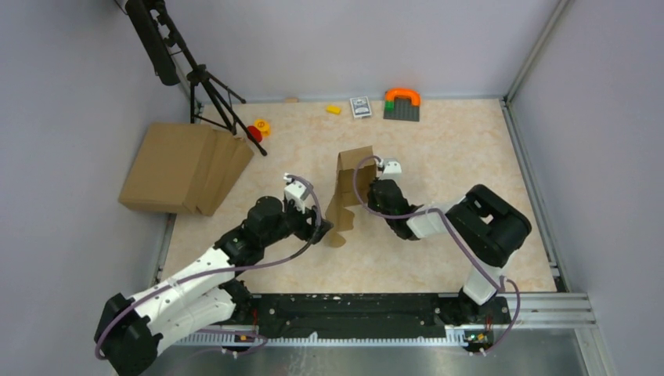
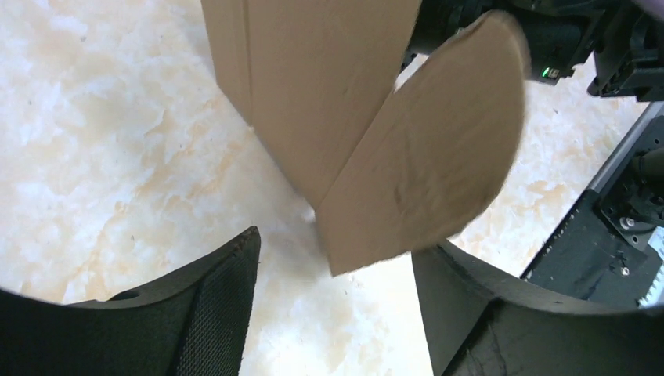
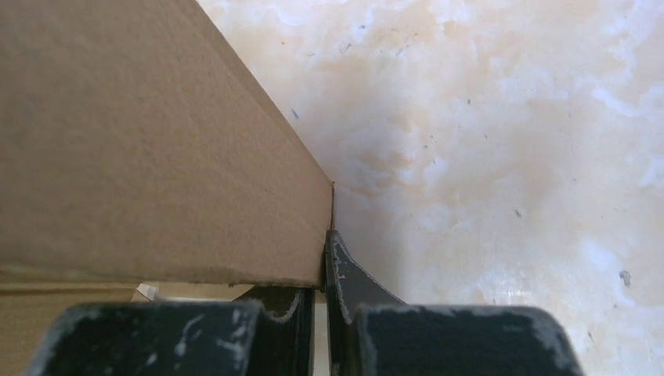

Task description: Fold the paper box

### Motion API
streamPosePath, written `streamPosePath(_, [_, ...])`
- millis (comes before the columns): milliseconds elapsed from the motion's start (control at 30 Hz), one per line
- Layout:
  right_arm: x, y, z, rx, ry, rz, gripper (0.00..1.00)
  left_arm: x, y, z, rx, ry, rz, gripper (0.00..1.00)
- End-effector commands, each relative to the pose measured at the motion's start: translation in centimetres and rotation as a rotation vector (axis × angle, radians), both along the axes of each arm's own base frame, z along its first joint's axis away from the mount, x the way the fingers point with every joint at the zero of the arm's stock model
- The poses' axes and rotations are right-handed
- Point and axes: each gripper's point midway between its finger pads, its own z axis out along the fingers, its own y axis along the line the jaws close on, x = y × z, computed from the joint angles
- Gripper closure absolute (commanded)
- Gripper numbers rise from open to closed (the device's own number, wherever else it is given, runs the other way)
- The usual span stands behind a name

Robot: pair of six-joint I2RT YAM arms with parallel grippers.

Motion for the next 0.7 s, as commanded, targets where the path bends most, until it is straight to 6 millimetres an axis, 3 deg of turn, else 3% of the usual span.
streamPosePath(0, [-1.3,-0.3,0.7,0.009,0.070,-0.023,1.00,-0.8,1.0,1.5,-0.005,0.042,0.038,0.27])
streamPosePath(267, [-3.9,-0.9,1.6,-0.004,0.238,-0.023,1.00,-1.7,2.9,5.2,-0.029,0.035,0.102,0.21])
streamPosePath(467, [-6.3,-1.8,3.9,0.021,0.354,-0.025,1.00,-2.8,4.0,4.8,-0.056,0.106,0.160,0.18])
streamPosePath(533, [-7.1,-1.9,4.6,0.049,0.395,0.009,1.00,-2.8,4.4,4.3,-0.066,0.149,0.205,0.25])
streamPosePath(667, [-7.8,-2.7,5.5,0.047,0.437,0.032,1.00,-3.3,5.0,2.6,-0.050,0.225,0.243,0.49])
